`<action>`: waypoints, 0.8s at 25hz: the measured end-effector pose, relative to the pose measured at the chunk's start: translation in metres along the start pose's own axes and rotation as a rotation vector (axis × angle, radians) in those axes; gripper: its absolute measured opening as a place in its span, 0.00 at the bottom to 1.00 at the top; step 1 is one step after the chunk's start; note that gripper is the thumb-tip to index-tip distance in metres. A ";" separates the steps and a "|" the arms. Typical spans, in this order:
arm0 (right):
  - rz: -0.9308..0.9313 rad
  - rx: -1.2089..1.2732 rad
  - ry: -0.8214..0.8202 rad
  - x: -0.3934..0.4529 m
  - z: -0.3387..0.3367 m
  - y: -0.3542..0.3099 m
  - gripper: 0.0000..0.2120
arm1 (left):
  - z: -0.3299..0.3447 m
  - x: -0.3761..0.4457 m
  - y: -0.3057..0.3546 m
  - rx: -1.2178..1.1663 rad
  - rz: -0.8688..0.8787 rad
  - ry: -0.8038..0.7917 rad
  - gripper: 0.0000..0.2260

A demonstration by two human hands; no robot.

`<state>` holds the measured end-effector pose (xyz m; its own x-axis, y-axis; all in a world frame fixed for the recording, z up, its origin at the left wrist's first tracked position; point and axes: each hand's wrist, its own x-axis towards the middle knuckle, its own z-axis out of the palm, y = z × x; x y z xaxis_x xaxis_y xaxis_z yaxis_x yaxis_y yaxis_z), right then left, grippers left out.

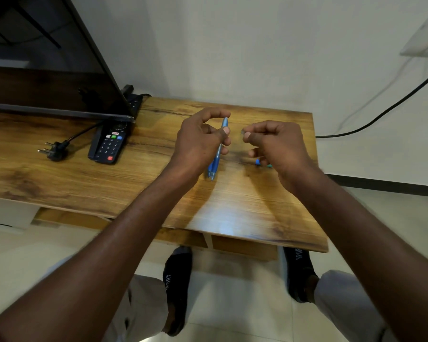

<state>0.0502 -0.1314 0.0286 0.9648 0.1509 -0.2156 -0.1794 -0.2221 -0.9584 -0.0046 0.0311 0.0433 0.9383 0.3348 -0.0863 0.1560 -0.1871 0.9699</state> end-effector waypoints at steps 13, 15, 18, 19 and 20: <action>-0.148 0.030 -0.006 0.006 -0.012 -0.006 0.07 | 0.011 -0.004 -0.001 0.090 -0.002 -0.153 0.10; -0.158 0.017 -0.014 0.006 -0.012 -0.006 0.07 | 0.011 -0.004 -0.002 0.092 0.008 -0.165 0.10; -0.175 -0.005 -0.031 0.007 -0.012 -0.006 0.07 | 0.011 -0.003 -0.003 0.087 0.014 -0.166 0.11; -0.179 -0.010 -0.034 0.007 -0.012 -0.006 0.07 | 0.011 -0.004 -0.003 0.087 0.018 -0.166 0.11; -0.182 -0.017 -0.037 0.007 -0.012 -0.006 0.07 | 0.010 -0.004 -0.003 0.087 0.023 -0.167 0.11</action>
<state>0.0599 -0.1404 0.0351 0.9732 0.2255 -0.0459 0.0010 -0.2037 -0.9790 -0.0052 0.0208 0.0384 0.9790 0.1730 -0.1081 0.1534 -0.2745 0.9493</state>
